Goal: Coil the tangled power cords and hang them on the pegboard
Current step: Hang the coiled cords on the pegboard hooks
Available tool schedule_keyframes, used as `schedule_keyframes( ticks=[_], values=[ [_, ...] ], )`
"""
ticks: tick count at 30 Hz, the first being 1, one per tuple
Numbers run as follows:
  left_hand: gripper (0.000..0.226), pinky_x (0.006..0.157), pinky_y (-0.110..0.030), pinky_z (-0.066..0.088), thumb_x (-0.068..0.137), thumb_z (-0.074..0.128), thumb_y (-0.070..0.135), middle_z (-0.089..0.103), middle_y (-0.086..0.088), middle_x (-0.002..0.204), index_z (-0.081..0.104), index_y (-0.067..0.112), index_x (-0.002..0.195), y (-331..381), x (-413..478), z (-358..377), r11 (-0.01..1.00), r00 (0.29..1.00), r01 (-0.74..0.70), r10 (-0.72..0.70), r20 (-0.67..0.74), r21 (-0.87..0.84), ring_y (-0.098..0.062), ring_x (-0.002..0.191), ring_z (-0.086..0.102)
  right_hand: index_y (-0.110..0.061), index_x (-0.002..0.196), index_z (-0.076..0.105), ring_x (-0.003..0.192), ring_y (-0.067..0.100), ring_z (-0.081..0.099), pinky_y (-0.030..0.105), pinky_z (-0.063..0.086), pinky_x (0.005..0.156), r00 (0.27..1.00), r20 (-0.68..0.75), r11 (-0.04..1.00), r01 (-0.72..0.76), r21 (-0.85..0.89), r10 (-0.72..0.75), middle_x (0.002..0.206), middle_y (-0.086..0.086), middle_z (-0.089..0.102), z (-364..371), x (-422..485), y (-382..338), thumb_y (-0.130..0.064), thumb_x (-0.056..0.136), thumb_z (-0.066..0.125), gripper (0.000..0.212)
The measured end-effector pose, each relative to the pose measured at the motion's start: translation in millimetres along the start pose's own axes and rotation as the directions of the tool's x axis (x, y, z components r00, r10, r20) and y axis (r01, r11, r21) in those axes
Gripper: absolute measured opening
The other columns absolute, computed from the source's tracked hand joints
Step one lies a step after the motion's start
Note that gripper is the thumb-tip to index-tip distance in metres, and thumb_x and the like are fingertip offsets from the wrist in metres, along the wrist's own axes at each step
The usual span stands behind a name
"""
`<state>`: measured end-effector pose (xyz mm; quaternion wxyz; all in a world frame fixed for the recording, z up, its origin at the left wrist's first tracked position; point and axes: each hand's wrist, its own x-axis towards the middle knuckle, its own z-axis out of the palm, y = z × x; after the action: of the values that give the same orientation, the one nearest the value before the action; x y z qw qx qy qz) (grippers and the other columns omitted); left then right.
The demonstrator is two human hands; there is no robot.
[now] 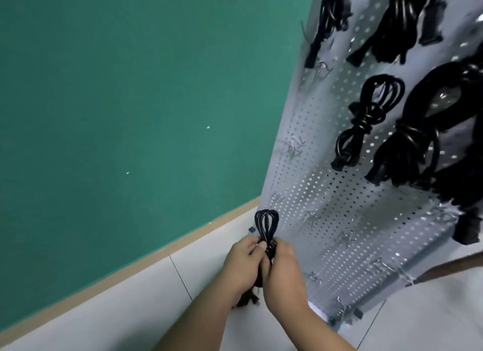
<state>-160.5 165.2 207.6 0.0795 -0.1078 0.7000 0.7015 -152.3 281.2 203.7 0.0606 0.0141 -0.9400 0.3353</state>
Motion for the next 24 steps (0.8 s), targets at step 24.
schedule_keyframes(
  ticks=[24],
  values=[
    [0.027, 0.098, -0.039, 0.058, 0.113, 0.046, 0.012, 0.08, -0.003, 0.112, 0.069, 0.017, 0.126, 135.0, 15.9, -18.6, 0.894, 0.938, -0.342, 0.309, -0.154, -0.29, -0.022, 0.11, 0.076, -0.027, 0.133, 0.07, 0.118, 0.016, 0.071, 0.042, 0.05, 0.113, 0.926, 0.376, 0.309, -0.369, 0.876, 0.039, 0.118, 0.002, 0.08, -108.4, 81.0, -103.0, -0.012, 0.107, 0.056, 0.033]
  ],
)
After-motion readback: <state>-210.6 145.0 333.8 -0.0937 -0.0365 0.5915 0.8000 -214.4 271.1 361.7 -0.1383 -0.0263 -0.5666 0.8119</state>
